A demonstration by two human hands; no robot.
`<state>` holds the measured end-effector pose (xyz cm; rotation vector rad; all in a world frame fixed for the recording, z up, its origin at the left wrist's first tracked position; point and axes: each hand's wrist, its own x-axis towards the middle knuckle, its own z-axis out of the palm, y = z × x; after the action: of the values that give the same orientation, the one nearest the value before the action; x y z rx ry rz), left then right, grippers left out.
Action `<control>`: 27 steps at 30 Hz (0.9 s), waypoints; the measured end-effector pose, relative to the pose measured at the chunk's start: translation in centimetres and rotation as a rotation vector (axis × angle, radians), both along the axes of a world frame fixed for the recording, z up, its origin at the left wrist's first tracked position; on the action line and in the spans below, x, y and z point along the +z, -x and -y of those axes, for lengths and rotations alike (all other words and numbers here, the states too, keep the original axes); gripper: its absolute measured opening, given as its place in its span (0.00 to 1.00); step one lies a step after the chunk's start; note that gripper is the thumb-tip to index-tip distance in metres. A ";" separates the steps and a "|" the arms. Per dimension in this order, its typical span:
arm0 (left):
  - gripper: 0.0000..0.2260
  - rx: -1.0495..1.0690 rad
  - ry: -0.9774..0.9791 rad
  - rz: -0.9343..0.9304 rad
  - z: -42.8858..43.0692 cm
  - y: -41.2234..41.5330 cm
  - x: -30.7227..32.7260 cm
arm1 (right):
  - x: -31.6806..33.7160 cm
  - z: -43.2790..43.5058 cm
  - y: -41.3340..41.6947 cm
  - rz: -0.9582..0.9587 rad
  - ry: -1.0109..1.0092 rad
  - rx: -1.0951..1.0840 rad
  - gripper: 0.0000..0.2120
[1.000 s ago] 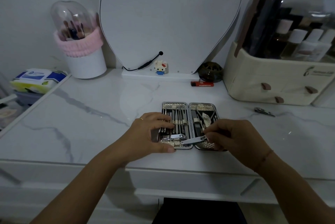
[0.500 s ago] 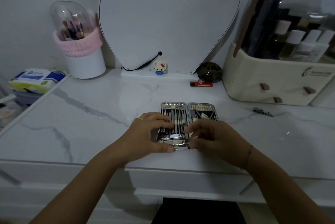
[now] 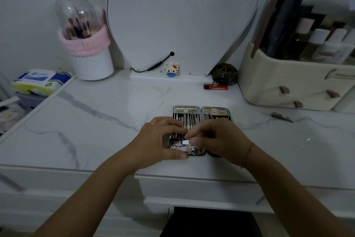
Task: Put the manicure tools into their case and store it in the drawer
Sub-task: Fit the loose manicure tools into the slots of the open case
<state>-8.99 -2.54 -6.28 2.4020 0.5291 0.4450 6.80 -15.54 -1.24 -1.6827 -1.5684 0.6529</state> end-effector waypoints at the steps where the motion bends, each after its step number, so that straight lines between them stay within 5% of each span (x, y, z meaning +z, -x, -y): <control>1: 0.33 0.001 0.006 0.006 0.0 0.0 0.0 | 0.0 -0.1 0.3 0.041 -0.002 0.011 0.06; 13: 0.29 -0.002 0.017 0.006 0.3 0.2 0.3 | -1.0 -1.1 1.6 0.432 -0.026 0.085 0.07; 17: 0.29 -0.004 0.005 0.004 0.3 0.1 0.3 | -1.1 -0.4 1.1 0.312 -0.068 -0.011 0.05; 23: 0.30 0.006 0.046 0.035 -0.1 0.1 0.0 | -0.3 3.3 -6.4 0.222 -0.234 -0.456 0.06; 27: 0.24 0.028 0.095 0.052 -0.4 -1.6 1.4 | -1.5 5.8 -13.6 0.284 -0.075 -0.788 0.10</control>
<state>-7.36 -2.17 -4.91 2.2883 0.5492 0.4823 20.41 -21.37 -2.77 -2.1863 -0.9400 -0.0536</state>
